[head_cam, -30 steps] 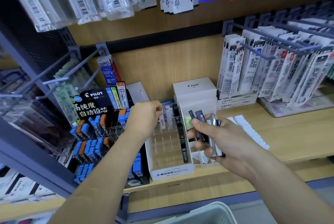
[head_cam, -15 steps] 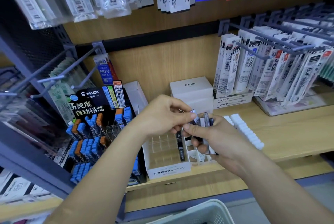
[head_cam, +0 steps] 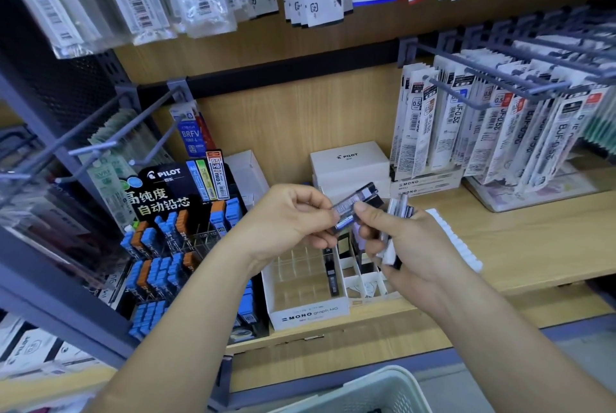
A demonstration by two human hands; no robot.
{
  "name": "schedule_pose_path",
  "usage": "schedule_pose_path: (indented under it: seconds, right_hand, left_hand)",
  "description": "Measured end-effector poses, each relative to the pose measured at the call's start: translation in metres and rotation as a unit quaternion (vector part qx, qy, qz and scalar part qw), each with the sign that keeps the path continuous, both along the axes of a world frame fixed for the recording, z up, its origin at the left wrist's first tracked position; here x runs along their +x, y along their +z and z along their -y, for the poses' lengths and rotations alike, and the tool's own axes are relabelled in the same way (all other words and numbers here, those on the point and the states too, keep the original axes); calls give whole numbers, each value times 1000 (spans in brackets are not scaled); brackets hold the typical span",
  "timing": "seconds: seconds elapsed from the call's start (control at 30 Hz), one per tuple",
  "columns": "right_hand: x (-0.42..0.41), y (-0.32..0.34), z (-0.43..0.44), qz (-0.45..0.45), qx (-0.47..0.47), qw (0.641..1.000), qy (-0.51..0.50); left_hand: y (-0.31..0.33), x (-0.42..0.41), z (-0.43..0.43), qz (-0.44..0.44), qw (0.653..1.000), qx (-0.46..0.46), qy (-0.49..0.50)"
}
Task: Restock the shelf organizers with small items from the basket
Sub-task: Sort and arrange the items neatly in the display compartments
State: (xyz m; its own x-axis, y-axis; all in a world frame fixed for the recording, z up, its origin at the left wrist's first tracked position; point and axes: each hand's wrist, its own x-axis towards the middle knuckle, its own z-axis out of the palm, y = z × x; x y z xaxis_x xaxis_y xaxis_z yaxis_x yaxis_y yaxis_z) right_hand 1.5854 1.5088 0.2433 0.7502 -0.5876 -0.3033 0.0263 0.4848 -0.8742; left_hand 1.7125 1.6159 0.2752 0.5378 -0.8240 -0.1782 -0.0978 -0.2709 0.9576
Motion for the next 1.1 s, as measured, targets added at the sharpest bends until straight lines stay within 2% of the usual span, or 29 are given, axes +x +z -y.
schedule_pose_path:
  seconds: [0.13,0.27,0.4,0.53,0.7,0.8,0.93,1.03,1.1]
  right_hand:
    - [-1,1,-2,13,26,1000,3]
    - [-5,4,0,-14,-36,999,29]
    - [-6,5,-2,-7,-97,993,67]
    - [-3,2,-4,-29,-114,988,95]
    - [-6,7,8,-23,-55,998,-6]
    - [-10,8,15,-35,-39,998,-47]
    - [-10,5,17,-45,-41,998,-26]
    - [-9,3,15,-59,-52,997,5]
    - [-9,3,13,-62,-57,996,8]
  left_hand:
    - [-4,-11,4,-17,998,33,-40]
    - [-2,-10,2,-6,996,55,-71]
    - [2,-1,0,16,1000,-20,1]
    - [5,-3,-1,66,997,-29,-9]
    - [8,18,-10,109,984,-63,123]
    - [-3,27,-16,168,975,-11,144]
    - [-28,29,-16,267,952,85,120]
    - [-30,26,-15,254,961,76,83]
    - [-33,19,-11,279,956,89,35]
